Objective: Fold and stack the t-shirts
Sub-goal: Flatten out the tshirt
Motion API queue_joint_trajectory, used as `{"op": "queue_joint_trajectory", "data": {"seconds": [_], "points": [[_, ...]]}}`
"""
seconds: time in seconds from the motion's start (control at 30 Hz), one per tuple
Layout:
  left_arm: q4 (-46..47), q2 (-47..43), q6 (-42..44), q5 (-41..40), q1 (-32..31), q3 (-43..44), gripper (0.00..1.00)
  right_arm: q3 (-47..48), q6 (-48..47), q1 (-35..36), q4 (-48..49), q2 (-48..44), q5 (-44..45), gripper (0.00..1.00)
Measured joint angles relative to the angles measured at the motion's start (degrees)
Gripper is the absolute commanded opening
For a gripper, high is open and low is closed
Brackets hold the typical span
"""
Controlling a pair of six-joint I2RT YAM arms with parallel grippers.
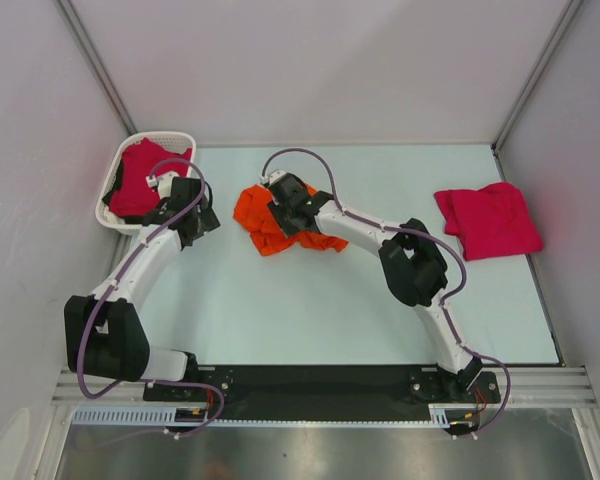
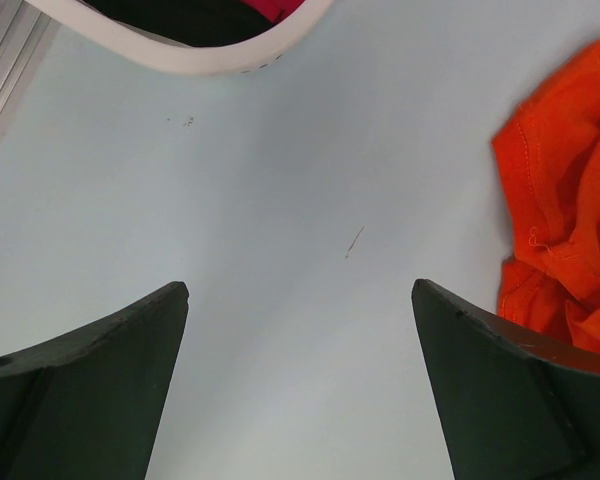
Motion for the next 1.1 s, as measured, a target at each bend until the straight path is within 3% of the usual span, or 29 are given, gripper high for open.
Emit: {"op": "queue_joint_trajectory", "data": {"seconds": [0.63,0.67,0.7,0.8,1.1], "points": [[0.1,0.0,0.0,1.5,0.0,-0.9,1.0,2.0,-0.2,-0.5,-2.0,4.4,7.8,0.45],[0.1,0.0,0.0,1.5,0.0,-0.9,1.0,2.2,-0.2,-0.6,-2.0,4.7,7.8,0.43],[0.1,0.0,0.0,1.5,0.0,-0.9,1.0,2.5,-0.3,-0.7,-2.2,4.9,7.9,0.29],[0.1,0.0,0.0,1.6,0.0,-0.9,1.0,3.1,-0.2,-0.9,-2.4,5.2,7.9,0.03],[0.5,0.4,0.0,2.0,0.0,-1.0,1.0,-0.1,0.2,-1.9,-0.5,3.0,8.6,0.0]]}}
